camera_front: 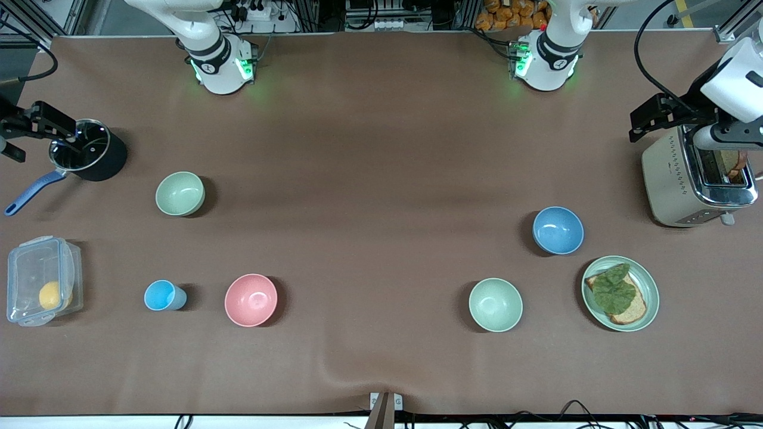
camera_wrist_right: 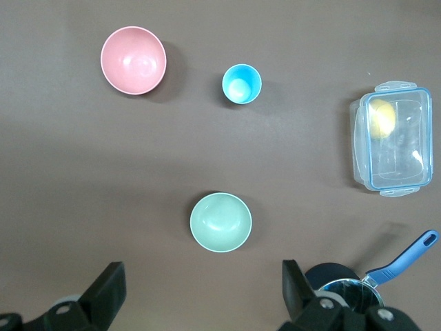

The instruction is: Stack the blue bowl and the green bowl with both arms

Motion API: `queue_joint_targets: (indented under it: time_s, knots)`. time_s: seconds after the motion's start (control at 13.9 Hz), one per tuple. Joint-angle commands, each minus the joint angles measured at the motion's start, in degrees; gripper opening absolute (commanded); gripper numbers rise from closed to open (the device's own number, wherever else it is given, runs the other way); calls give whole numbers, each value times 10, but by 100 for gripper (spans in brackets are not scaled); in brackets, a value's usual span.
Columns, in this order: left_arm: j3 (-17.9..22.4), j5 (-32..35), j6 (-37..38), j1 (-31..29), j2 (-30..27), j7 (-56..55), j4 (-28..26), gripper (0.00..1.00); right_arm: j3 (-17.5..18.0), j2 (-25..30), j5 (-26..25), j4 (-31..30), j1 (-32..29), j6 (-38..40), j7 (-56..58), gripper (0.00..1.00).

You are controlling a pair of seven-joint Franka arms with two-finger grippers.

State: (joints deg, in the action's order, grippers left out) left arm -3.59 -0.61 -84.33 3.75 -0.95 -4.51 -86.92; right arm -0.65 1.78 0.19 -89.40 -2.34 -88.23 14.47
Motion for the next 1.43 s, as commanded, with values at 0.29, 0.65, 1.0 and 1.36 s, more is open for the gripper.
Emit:
queue_joint_targets:
  time_s: [0.29,0.65,1.0,1.36]
  knots:
    - [2,4,7,-2,-2,11,-1,100,10,16,0,-15,-13,-5,-6,100]
    - [1,3,7,-2,-2,11,-2,100,8,16,0,-16,-11,-4,-6,100]
    - [2,3,9,-2,14,9,4,100,7,9,1,-14,-12,-10,-5,100]
    - [3,3,8,-20,43,-1,7,100,6,-9,0,-17,-22,-12,0,100]
